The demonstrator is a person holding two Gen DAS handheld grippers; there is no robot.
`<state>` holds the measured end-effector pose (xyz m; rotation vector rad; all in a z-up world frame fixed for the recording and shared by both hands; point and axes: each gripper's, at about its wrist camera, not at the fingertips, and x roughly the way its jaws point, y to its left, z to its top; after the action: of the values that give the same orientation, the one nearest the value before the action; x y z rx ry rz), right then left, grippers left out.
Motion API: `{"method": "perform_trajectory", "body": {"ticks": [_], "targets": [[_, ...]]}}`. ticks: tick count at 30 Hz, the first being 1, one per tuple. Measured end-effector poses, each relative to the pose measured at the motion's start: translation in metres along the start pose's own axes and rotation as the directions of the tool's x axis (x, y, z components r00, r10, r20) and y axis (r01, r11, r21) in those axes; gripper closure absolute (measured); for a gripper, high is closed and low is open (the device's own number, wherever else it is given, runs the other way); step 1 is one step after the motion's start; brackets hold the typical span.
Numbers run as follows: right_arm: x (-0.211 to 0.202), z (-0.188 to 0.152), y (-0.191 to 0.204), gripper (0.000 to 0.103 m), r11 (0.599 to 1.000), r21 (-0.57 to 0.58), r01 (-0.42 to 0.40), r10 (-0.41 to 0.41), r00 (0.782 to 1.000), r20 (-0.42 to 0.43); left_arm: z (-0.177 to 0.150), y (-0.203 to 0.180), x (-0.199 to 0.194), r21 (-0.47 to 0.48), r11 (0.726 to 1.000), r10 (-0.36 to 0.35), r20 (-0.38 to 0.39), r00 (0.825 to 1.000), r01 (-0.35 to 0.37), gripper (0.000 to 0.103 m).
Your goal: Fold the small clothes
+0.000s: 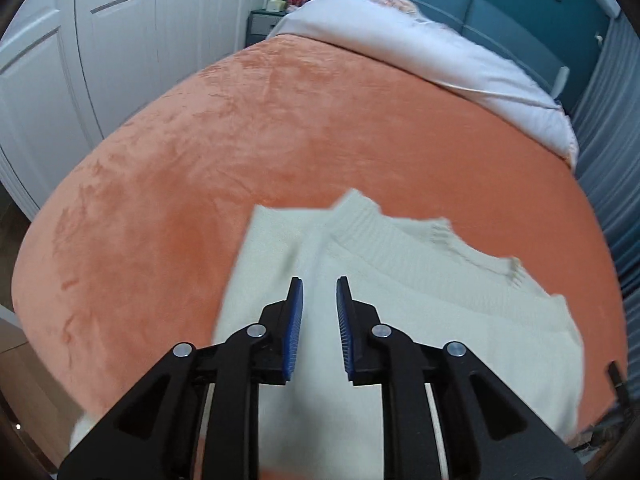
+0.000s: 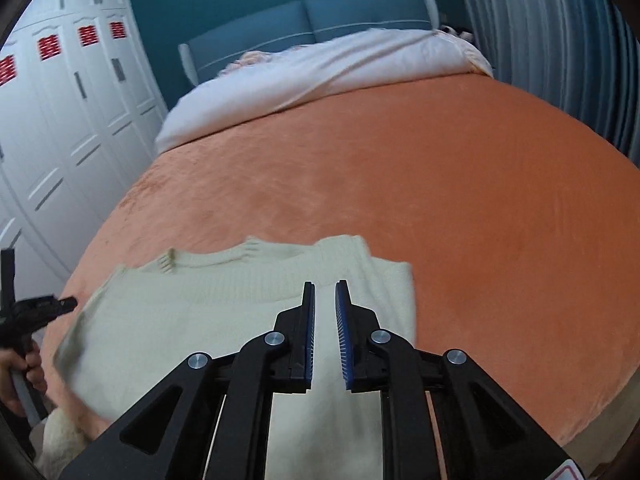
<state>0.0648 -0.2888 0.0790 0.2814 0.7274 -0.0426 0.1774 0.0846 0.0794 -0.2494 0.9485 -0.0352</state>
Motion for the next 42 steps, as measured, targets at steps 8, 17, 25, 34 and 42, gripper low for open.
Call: {"method": "perform_trajectory", "body": {"ticks": [8,17,25,34,42], "targets": [[0.030,-0.078,0.093,0.094,0.978,-0.110,-0.178,0.155,0.969,-0.192,-0.086,-0.037,0.011,0.046,0.999,-0.022,-0.149,0.989,0.029,0.077],[0.006,-0.109,-0.074,0.103,0.953,0.292,0.083,-0.003,0.964,-0.264,-0.097,0.028,0.020,0.010,0.999,0.048,-0.146,0.988,-0.047,0.092],[-0.015,-0.061,-0.028,0.099,0.984,0.127,0.128,-0.116,0.989,-0.097,-0.098,0.008,0.017,0.050,0.994,0.105,-0.145,0.984,-0.098,0.080],[-0.008,-0.052,-0.049,0.100,0.975,0.172,0.138,-0.119,0.986,-0.120,-0.102,0.009,0.017,0.043,0.993,0.113,-0.135,0.984,-0.108,0.080],[0.008,-0.072,-0.034,0.095,0.980,0.130,0.149,-0.119,0.969,-0.215,-0.103,0.008,0.016,0.053,0.991,0.127,-0.136,0.983,-0.121,0.079]]}}
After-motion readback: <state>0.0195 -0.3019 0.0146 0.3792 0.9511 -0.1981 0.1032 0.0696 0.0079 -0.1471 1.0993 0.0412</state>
